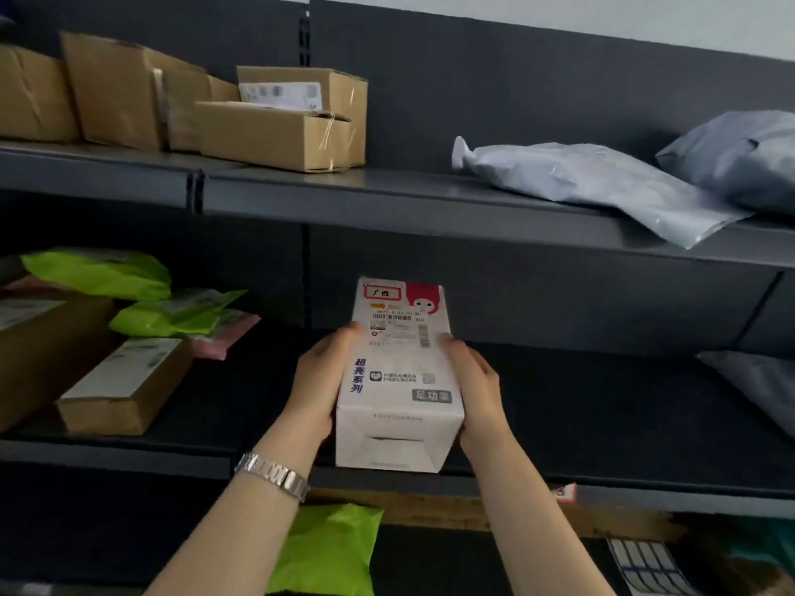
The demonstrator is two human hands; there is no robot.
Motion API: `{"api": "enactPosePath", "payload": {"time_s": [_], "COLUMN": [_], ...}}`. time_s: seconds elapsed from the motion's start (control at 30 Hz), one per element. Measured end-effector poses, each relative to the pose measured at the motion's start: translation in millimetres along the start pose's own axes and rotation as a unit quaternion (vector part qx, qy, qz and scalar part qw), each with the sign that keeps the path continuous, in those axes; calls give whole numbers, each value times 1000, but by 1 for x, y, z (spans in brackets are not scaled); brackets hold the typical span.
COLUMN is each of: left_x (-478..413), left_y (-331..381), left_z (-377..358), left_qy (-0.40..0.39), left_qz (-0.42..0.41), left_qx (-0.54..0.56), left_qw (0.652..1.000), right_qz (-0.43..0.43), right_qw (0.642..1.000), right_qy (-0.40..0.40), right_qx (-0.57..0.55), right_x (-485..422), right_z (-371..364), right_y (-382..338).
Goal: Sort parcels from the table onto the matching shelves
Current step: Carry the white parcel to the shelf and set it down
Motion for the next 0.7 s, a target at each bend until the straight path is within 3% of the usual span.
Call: {"api": "enactPosePath", "payload": {"time_s": [0.2,0.4,0.47,0.53,0.6,0.7], "left_x": [-87,-127,-131,-130,-120,-103], "left_y": [1,-12,-12,-7,6,25], "left_z": [11,14,14,19,26,30], "left_qy": [-22,-51,-25,51,87,86], "left_qz": [64,87,32,-93,-218,-309], "left_qx": [-60,-46,-77,-131,-124,-65], "left_qw": [996,994,996,986,964,945], "right_qz": [-85,-87,-85,-58,19,151], "right_qw": [996,993,993,993,991,978], "right_qy": [38,46,35,37,66,100], "right_qx": [9,62,75,93,117,106], "right_x": [-79,-110,-113,-110,-98,-64], "right_z": [-27,-24,-24,-22,-14,5], "right_y": [13,13,13,15,10,-11]}}
Point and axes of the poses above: each hand's wrist, its own x-axis away from the middle knuckle, its own z-axis out of the back of the hand, y = z × x, the point moved 3 cm from there along -x, towards the middle knuckle, and after that the axes turned 5 degrees about -y, right-handed, at the moved point
